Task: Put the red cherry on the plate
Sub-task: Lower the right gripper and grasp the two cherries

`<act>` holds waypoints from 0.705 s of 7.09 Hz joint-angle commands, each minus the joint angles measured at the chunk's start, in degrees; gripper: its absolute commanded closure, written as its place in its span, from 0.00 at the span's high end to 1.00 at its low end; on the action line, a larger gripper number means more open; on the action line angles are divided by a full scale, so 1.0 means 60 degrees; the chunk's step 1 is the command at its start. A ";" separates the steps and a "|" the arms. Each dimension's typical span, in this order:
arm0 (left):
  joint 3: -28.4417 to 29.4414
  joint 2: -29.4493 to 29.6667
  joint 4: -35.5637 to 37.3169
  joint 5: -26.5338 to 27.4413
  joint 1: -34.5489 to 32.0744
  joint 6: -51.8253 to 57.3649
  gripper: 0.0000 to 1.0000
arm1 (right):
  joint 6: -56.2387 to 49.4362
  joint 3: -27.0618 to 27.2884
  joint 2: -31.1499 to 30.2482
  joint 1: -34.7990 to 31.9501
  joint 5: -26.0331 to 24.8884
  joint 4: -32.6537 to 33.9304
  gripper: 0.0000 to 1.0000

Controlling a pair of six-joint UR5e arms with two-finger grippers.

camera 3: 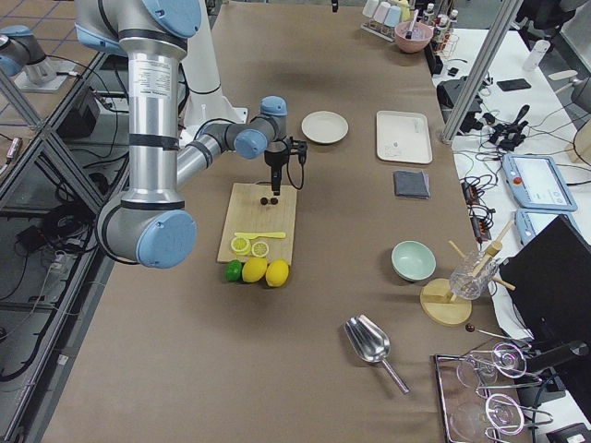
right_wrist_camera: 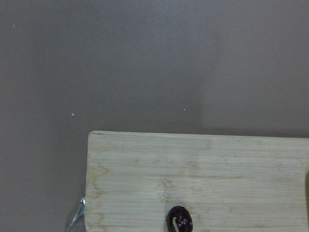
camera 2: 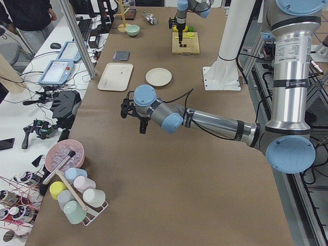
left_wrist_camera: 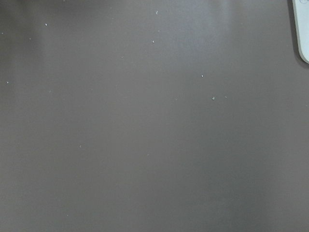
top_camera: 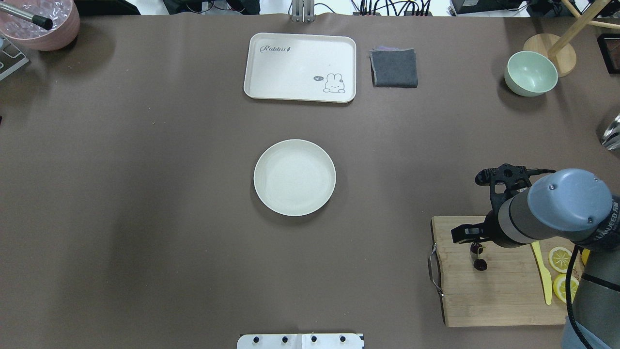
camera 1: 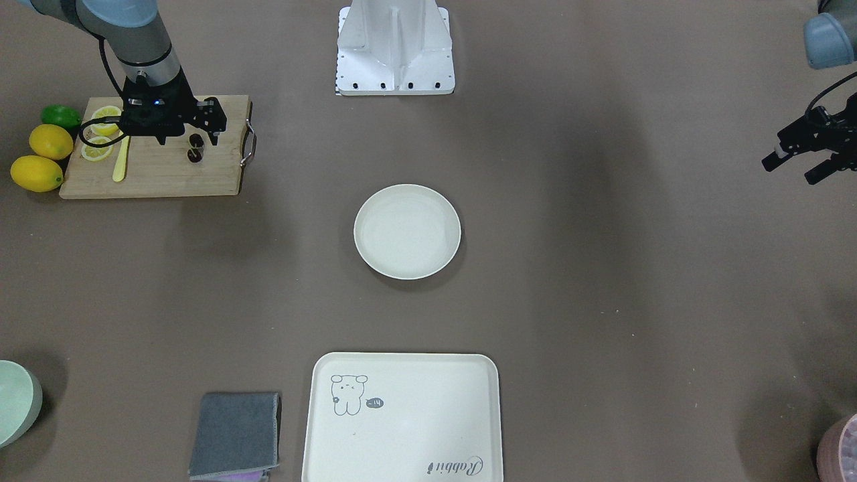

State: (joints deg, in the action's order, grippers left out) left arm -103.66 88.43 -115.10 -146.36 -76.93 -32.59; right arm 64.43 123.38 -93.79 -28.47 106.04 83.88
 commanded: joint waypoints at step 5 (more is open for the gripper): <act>0.0021 0.0174 0.0009 -0.0011 0.0004 -0.0061 0.98 | 0.0731 -0.0730 -0.0467 0.0218 -0.0257 -0.1925 0.80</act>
State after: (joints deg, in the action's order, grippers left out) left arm -103.53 89.54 -115.05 -146.35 -76.90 -32.93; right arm 67.86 118.87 -96.68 -27.34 104.60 72.42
